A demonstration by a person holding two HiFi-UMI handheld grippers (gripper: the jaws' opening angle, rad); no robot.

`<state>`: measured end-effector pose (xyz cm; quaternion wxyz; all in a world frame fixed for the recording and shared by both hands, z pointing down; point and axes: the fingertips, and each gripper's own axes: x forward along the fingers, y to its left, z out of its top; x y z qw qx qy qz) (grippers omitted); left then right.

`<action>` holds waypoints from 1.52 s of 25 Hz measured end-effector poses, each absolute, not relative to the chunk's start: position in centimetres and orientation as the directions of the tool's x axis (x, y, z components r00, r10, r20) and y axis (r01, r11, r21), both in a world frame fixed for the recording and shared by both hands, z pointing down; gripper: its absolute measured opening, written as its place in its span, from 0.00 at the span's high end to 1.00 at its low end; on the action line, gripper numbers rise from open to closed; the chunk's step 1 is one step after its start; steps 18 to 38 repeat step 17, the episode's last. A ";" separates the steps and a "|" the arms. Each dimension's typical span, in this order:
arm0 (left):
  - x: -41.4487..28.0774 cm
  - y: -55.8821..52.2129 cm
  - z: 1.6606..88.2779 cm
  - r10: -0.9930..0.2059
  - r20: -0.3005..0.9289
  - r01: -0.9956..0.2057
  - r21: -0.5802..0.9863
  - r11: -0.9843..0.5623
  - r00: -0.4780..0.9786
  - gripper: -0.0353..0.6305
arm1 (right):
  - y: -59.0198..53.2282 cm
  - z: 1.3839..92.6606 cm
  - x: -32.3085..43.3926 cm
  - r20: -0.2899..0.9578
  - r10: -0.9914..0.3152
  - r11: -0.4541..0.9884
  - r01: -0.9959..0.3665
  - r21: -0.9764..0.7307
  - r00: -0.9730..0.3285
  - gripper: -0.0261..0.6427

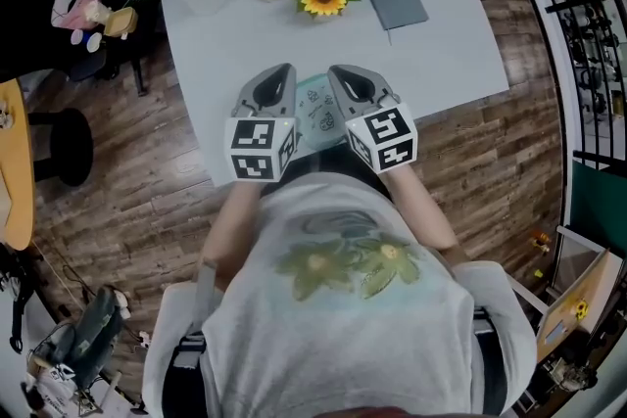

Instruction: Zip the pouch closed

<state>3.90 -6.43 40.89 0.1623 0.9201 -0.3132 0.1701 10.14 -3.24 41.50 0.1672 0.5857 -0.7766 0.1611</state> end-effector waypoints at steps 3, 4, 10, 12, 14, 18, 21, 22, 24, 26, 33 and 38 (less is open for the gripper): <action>3.8 -6.2 40.7 -0.513 0.407 -0.621 0.198 -0.758 0.756 0.94 | -3.0 41.2 9.9 0.442 -0.862 0.250 -0.967 -0.055 -0.248 0.94; 3.8 -6.1 40.7 -0.509 0.406 -0.617 0.200 -0.761 0.759 0.94 | -3.0 41.1 9.8 0.440 -0.864 0.247 -0.968 -0.054 -0.245 0.94; 3.7 -5.4 40.1 -0.494 0.393 -0.597 0.202 -0.776 0.775 0.94 | -2.4 40.4 9.3 0.429 -0.873 0.234 -0.971 -0.051 -0.233 0.94; 3.7 -5.3 40.1 -0.490 0.391 -0.592 0.202 -0.780 0.779 0.94 | -2.3 40.4 9.2 0.427 -0.874 0.231 -0.972 -0.052 -0.231 0.94; 3.6 -5.3 40.1 -0.486 0.389 -0.588 0.205 -0.782 0.782 0.94 | -2.3 40.3 9.0 0.425 -0.876 0.230 -0.972 -0.052 -0.230 0.94; 3.3 -5.2 40.0 -0.482 0.387 -0.584 0.211 -0.784 0.786 0.94 | -2.2 40.1 8.7 0.423 -0.877 0.229 -0.972 -0.051 -0.228 0.94; 3.3 -5.2 40.0 -0.482 0.387 -0.584 0.211 -0.784 0.786 0.94 | -2.2 40.1 8.7 0.423 -0.877 0.229 -0.972 -0.051 -0.228 0.94; 3.3 -5.2 40.0 -0.482 0.387 -0.584 0.211 -0.784 0.786 0.94 | -2.2 40.1 8.7 0.423 -0.877 0.229 -0.972 -0.051 -0.228 0.94; 3.3 -5.2 40.0 -0.482 0.387 -0.584 0.211 -0.784 0.786 0.94 | -2.2 40.1 8.7 0.423 -0.877 0.229 -0.972 -0.051 -0.228 0.94; 3.3 -5.2 40.0 -0.482 0.387 -0.584 0.211 -0.784 0.786 0.94 | -2.2 40.1 8.7 0.423 -0.877 0.229 -0.972 -0.051 -0.228 0.94; 3.3 -5.2 40.0 -0.482 0.387 -0.584 0.211 -0.784 0.786 0.94 | -2.2 40.1 8.7 0.423 -0.877 0.229 -0.972 -0.051 -0.228 0.94; 3.3 -5.2 40.0 -0.482 0.387 -0.584 0.211 -0.784 0.786 0.94 | -2.2 40.1 8.7 0.423 -0.877 0.229 -0.972 -0.051 -0.228 0.94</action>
